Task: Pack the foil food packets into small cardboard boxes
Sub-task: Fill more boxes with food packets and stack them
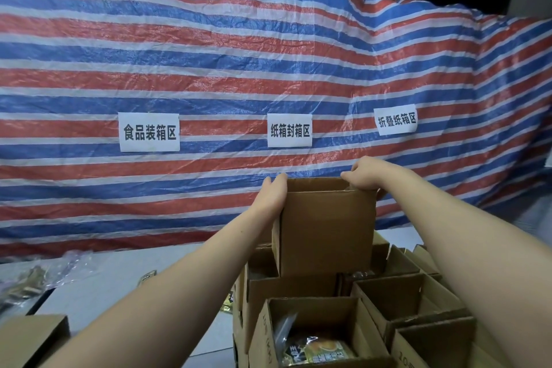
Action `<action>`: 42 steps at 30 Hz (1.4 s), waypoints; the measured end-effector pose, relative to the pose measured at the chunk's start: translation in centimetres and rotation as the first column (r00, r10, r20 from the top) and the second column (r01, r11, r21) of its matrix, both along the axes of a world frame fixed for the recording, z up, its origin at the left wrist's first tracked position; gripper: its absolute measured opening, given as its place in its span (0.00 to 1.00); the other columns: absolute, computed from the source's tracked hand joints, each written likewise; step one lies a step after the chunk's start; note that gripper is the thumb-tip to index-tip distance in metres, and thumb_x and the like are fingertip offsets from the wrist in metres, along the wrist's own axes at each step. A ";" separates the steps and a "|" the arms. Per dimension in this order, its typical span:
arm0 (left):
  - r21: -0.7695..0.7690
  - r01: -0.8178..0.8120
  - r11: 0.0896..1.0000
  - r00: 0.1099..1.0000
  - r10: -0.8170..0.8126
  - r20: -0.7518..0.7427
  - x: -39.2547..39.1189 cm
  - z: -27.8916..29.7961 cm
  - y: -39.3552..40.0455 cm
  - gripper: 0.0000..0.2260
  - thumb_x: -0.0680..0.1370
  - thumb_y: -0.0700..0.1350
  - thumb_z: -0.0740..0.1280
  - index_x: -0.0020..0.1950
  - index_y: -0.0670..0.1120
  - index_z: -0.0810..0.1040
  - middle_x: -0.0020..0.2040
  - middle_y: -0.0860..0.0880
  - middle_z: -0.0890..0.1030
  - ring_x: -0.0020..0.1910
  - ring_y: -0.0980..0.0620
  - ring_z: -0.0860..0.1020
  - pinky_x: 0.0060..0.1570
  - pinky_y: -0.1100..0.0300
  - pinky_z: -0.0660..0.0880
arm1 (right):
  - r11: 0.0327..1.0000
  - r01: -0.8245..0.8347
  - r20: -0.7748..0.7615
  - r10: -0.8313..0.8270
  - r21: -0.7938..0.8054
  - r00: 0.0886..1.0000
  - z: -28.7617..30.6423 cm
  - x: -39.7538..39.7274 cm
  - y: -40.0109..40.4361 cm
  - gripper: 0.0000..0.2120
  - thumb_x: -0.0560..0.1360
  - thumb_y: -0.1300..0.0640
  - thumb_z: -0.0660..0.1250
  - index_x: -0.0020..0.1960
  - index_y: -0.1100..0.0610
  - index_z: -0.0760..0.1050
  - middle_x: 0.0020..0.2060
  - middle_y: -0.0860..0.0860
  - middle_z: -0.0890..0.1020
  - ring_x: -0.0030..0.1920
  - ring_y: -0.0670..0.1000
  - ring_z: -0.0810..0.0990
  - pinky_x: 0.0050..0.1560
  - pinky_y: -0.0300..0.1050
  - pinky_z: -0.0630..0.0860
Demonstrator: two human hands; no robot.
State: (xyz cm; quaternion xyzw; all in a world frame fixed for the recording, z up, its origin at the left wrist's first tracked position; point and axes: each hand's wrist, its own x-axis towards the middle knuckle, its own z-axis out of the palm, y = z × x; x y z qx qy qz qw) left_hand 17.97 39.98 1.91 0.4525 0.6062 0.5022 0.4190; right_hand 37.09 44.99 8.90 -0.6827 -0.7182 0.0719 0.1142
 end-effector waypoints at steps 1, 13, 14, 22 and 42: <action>0.001 -0.007 1.000 1.000 0.007 -0.006 -0.1 0.1 0.0 0.28 0.81 0.60 0.49 0.77 0.48 0.60 0.75 0.43 0.67 0.72 0.42 0.66 0.72 0.41 0.61 | 1.000 0.001 0.004 -0.001 0.004 1.000 0.0 -0.1 0.0 0.19 0.81 0.42 0.59 0.60 0.56 0.74 0.50 0.54 0.80 0.43 0.53 0.81 0.30 0.43 0.75; 0.075 -0.102 0.992 0.992 0.107 -0.068 -5.7 1.5 -5.2 0.25 0.83 0.59 0.50 0.77 0.50 0.60 0.76 0.47 0.64 0.73 0.44 0.65 0.70 0.45 0.63 | 0.935 -0.011 0.079 -0.018 0.353 0.997 1.5 -2.9 -1.8 0.13 0.82 0.47 0.59 0.52 0.57 0.73 0.44 0.54 0.80 0.42 0.54 0.80 0.43 0.50 0.82; 0.095 -0.116 0.989 0.990 0.123 -0.074 -6.9 1.8 -5.7 0.24 0.83 0.57 0.50 0.76 0.48 0.63 0.74 0.46 0.68 0.71 0.44 0.68 0.70 0.44 0.65 | 0.915 -0.040 0.070 0.013 0.401 0.997 1.8 -3.9 -2.3 0.13 0.81 0.48 0.60 0.50 0.58 0.74 0.41 0.54 0.79 0.41 0.53 0.79 0.38 0.48 0.80; 0.175 -0.176 0.969 0.978 0.192 -0.079 -21.2 1.4 -11.2 0.11 0.81 0.46 0.56 0.48 0.46 0.77 0.50 0.45 0.84 0.45 0.49 0.82 0.49 0.55 0.77 | 0.843 -0.295 -0.009 0.335 0.450 0.942 2.5 -18.1 -6.8 0.17 0.81 0.52 0.60 0.39 0.61 0.74 0.36 0.58 0.78 0.38 0.59 0.76 0.43 0.54 0.75; -0.055 -0.408 0.911 0.868 0.369 -0.333 -49.1 -17.3 -21.6 0.12 0.80 0.46 0.58 0.50 0.40 0.77 0.45 0.44 0.79 0.45 0.45 0.77 0.45 0.53 0.74 | 0.722 -0.690 -0.212 0.684 0.054 0.698 -17.7 -52.1 -15.0 0.10 0.79 0.53 0.62 0.47 0.56 0.79 0.44 0.50 0.81 0.45 0.53 0.79 0.44 0.47 0.75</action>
